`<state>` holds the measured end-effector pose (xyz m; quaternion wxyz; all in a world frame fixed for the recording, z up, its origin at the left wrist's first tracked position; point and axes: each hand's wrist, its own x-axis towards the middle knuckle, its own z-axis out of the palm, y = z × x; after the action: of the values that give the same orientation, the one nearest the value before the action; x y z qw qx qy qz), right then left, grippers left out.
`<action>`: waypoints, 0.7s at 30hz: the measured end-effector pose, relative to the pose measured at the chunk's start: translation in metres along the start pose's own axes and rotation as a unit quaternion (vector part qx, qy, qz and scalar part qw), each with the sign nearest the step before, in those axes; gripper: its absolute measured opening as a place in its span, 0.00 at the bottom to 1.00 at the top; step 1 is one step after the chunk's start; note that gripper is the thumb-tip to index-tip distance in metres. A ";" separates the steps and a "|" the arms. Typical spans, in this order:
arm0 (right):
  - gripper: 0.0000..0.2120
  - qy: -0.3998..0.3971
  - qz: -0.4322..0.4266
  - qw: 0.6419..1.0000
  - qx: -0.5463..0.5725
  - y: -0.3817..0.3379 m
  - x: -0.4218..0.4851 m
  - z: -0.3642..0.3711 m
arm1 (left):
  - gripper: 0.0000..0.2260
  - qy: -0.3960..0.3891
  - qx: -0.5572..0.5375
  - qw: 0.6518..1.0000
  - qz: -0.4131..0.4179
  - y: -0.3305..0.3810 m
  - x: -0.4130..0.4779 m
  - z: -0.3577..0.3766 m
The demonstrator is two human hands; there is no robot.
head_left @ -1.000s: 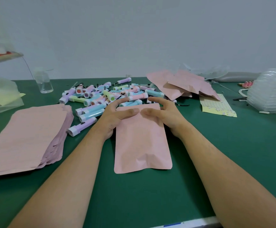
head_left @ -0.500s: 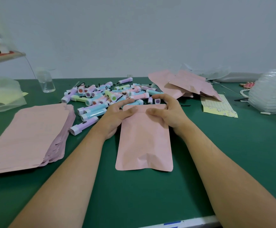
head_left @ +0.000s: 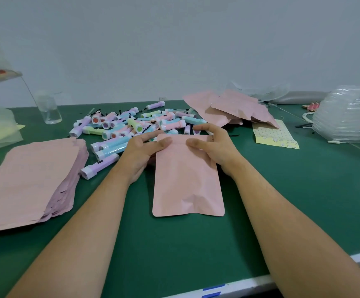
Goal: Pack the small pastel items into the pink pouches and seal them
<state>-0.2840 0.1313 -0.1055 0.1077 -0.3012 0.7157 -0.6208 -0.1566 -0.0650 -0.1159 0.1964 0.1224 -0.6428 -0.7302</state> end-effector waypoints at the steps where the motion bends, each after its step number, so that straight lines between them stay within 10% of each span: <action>1: 0.18 0.003 0.002 1.000 0.005 0.001 0.001 -0.002 | 0.30 0.001 -0.019 1.000 -0.001 -0.001 0.000 -0.001; 14: 0.12 0.019 -0.051 0.995 -0.084 0.001 0.000 -0.011 | 0.15 0.081 0.047 0.995 0.021 -0.003 0.006 0.009; 21: 0.11 0.279 -0.038 0.872 -0.400 0.020 0.003 -0.080 | 0.12 0.053 0.118 0.991 0.023 -0.008 0.005 0.015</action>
<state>-0.3345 0.1965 -0.1077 -0.2495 -0.1598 0.8912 -0.3435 -0.1686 -0.0536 -0.1214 0.2310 0.1684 -0.7159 -0.6370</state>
